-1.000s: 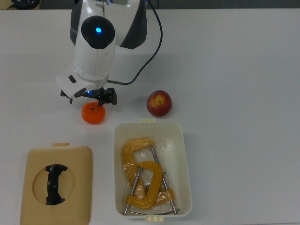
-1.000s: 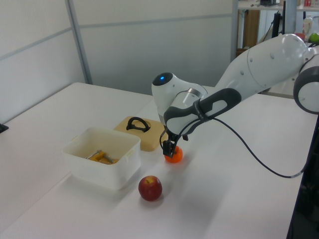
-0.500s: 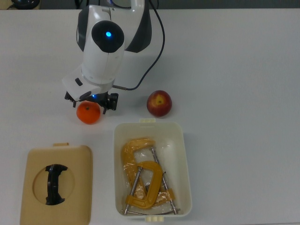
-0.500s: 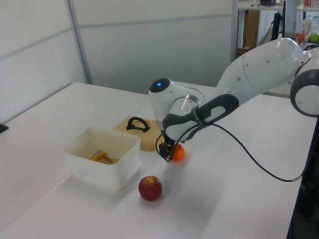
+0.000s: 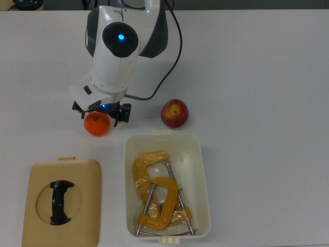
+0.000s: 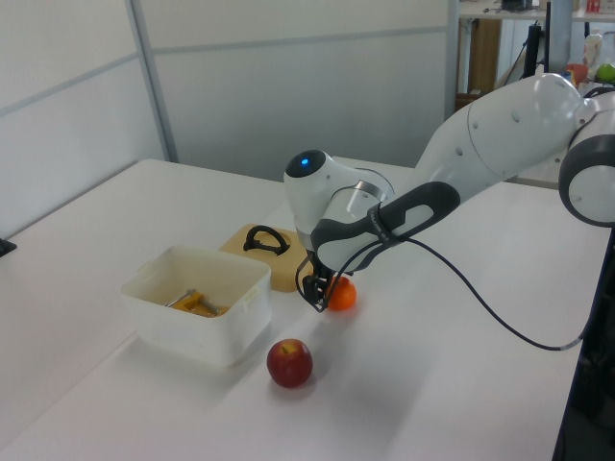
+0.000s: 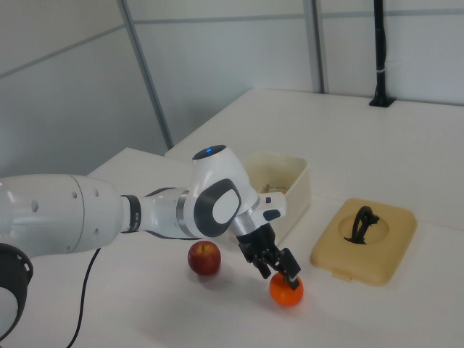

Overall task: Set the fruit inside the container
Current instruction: 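Close the gripper around the orange and lift it, then carry the orange over the white container and lower it inside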

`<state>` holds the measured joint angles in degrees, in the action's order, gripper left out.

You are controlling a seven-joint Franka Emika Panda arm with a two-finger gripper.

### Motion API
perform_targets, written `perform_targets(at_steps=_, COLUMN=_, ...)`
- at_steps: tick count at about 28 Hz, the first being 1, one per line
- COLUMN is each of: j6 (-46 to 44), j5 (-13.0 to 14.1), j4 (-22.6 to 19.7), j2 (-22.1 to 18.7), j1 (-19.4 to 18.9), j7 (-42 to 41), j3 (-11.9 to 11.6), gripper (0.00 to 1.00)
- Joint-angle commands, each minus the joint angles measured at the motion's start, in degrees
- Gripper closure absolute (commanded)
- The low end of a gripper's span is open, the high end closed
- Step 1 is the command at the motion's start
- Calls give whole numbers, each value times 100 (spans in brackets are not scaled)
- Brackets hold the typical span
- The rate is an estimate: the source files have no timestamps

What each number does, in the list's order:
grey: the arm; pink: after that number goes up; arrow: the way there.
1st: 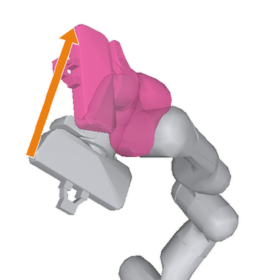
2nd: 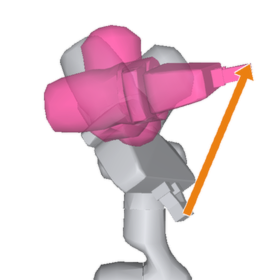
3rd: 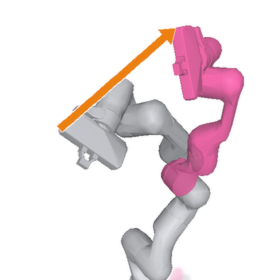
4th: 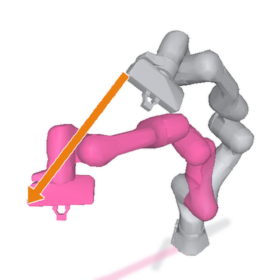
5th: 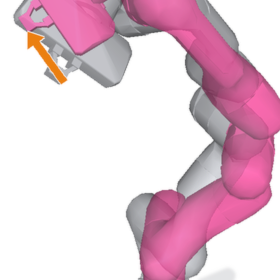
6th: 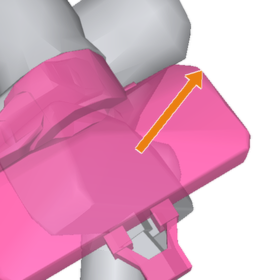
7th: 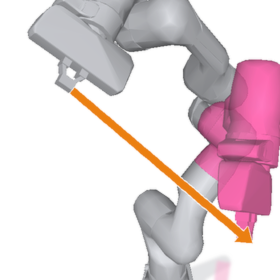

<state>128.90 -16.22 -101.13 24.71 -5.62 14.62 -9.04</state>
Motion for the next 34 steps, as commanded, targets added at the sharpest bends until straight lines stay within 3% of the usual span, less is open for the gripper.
perform_targets(at_steps=1, j6=179, j5=-127, j4=-21, j2=60, j1=-45, j7=156, j3=-19, gripper=33)
perform_targets(at_steps=3, j6=179, j5=-118, j4=-12, j2=51, j1=-45, j7=164, j3=-19, gripper=66)
perform_targets(at_steps=4, j6=179, j5=-92, j4=-12, j2=42, j1=-54, j7=199, j3=-19, gripper=94)
perform_targets(at_steps=5, j6=179, j5=-92, j4=-12, j2=42, j1=-54, j7=234, j3=-19, gripper=100)
perform_targets(at_steps=11, j6=171, j5=-56, j4=-3, j2=-54, j1=-80, j7=358, j3=-10, gripper=100)
perform_targets(at_steps=15, j6=109, j5=-21, j4=23, j2=-379, j1=-80, j7=296, j3=-10, gripper=100)
perform_targets(at_steps=20, j6=-259, j5=373, j4=41, j2=-1029, j1=-71, j7=33, j3=-27, gripper=100)
perform_targets(at_steps=22, j6=-549, j5=751, j4=242, j2=-1284, j1=-62, j7=-178, j3=-45, gripper=100)
perform_targets(at_steps=27, j6=-788, j5=1323, j4=936, j2=-1189, j1=-80, j7=58, j3=-27, gripper=100)
perform_targets(at_steps=30, j6=-726, j5=1289, j4=1051, j2=-1048, j1=-106, j7=663, j3=-1, gripper=100)
perform_targets(at_steps=34, j6=-7, j5=1157, j4=1438, j2=-530, j1=-440, j7=1709, j3=17, gripper=100)
